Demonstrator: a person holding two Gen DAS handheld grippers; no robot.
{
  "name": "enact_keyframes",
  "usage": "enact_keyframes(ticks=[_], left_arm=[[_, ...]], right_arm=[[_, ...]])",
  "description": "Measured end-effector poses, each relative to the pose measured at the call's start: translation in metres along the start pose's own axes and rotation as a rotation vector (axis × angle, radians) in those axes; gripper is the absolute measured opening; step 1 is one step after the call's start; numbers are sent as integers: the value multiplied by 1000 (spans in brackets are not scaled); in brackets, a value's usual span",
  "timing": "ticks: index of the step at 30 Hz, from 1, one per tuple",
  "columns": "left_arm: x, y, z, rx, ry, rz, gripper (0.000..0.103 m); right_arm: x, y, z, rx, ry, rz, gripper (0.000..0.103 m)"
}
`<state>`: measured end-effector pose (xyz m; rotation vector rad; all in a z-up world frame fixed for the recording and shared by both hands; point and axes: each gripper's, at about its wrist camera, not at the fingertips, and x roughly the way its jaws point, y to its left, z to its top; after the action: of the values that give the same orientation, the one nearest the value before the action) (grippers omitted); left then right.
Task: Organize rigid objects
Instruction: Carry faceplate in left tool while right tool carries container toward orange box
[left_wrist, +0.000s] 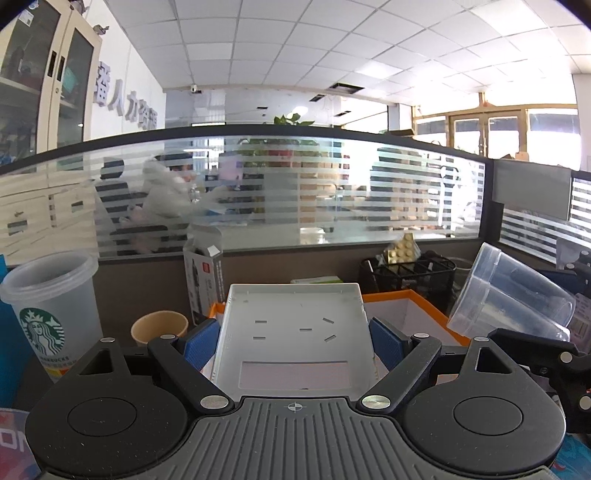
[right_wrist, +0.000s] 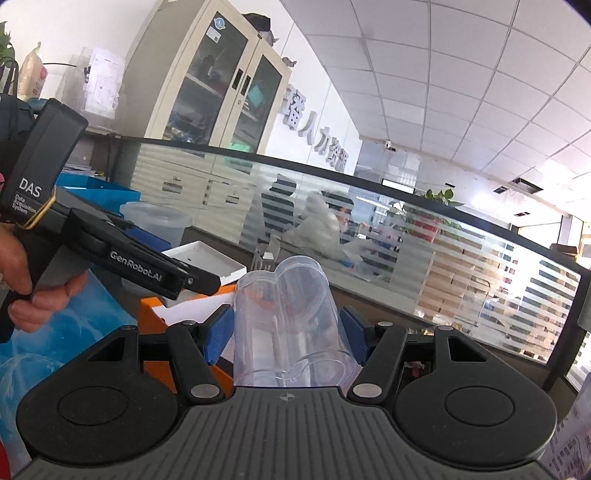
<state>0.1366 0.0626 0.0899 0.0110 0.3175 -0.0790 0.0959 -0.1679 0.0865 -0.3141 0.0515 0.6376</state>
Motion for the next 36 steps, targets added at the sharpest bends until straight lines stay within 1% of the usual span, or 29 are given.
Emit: enact_keyframes(ticks=[7, 12, 17, 24, 36], left_arm=[[10, 6, 1, -29, 1, -1, 88], [19, 14, -9, -64, 26, -6, 88], [24, 17, -12, -71, 42, -12, 88], [24, 15, -8, -61, 36, -14, 88], [30, 16, -1, -41, 41, -1, 88]], right_arm=[[11, -1, 4, -4, -4, -5, 56], [20, 0, -3, 14, 30, 7, 55], [24, -2, -8, 18, 54, 3, 55], [31, -2, -8, 7, 65, 1, 55], [44, -4, -4, -10, 56, -9, 55]])
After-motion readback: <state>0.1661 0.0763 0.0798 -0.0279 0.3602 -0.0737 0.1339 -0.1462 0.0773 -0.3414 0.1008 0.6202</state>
